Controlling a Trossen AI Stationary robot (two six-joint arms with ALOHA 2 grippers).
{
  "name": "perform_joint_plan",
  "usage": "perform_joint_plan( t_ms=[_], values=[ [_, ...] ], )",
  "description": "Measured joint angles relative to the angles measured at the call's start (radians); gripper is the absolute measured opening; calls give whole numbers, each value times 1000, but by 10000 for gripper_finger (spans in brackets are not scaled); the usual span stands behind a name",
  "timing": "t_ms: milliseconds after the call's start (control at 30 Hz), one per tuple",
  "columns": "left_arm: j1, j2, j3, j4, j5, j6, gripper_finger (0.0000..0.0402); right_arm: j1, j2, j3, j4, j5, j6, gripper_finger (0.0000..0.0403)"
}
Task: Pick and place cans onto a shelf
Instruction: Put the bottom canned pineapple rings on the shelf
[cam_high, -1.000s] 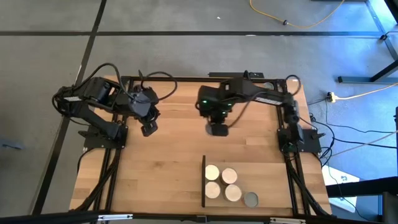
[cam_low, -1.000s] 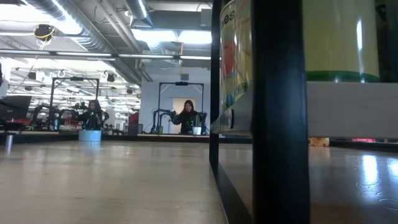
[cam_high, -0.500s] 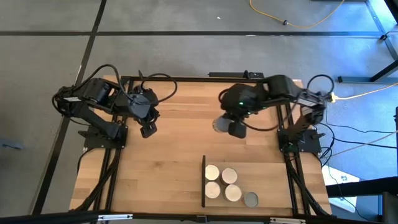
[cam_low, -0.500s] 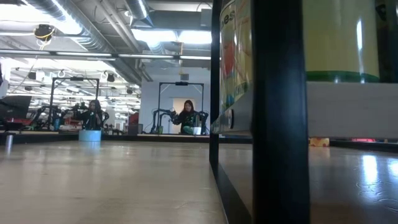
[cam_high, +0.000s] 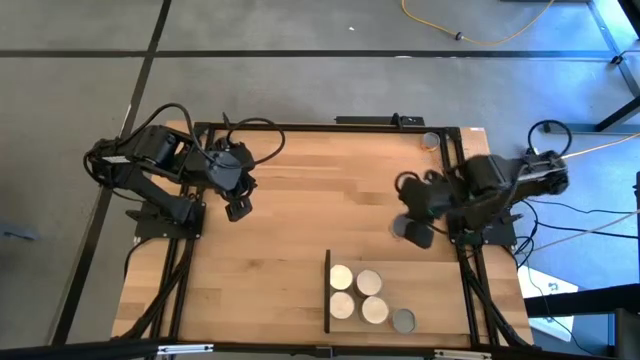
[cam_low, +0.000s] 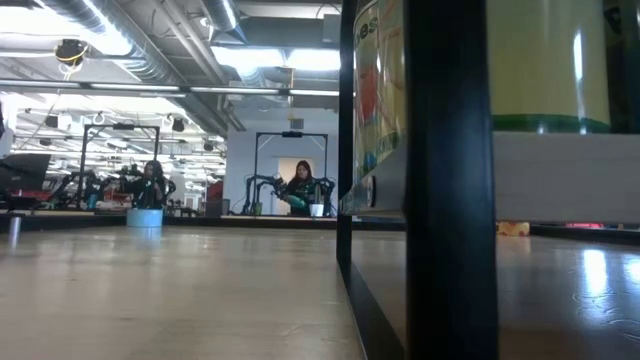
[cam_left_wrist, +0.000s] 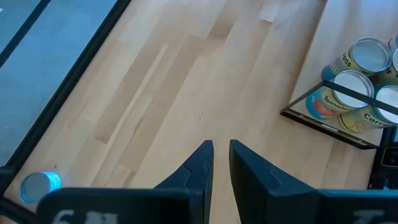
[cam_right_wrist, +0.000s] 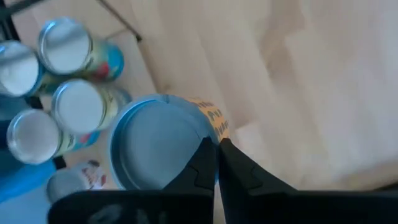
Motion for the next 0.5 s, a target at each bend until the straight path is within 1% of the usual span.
perform_joint_plan(
  t_ms=[133, 233, 367, 500],
  values=[
    [0, 0, 0, 0, 0, 14, 44, 91, -75, -173, 46, -3, 163, 6],
    [0, 0, 0, 0, 0, 34, 44, 151, -113, -295, 96, -4, 256, 6],
    [1, 0, 0, 0, 0, 36, 44, 208, -138, -434, 250, -22, 318, 6],
    [1, 0, 0, 0, 0, 28, 44, 236, -140, -531, 379, -38, 360, 6]
  ],
)
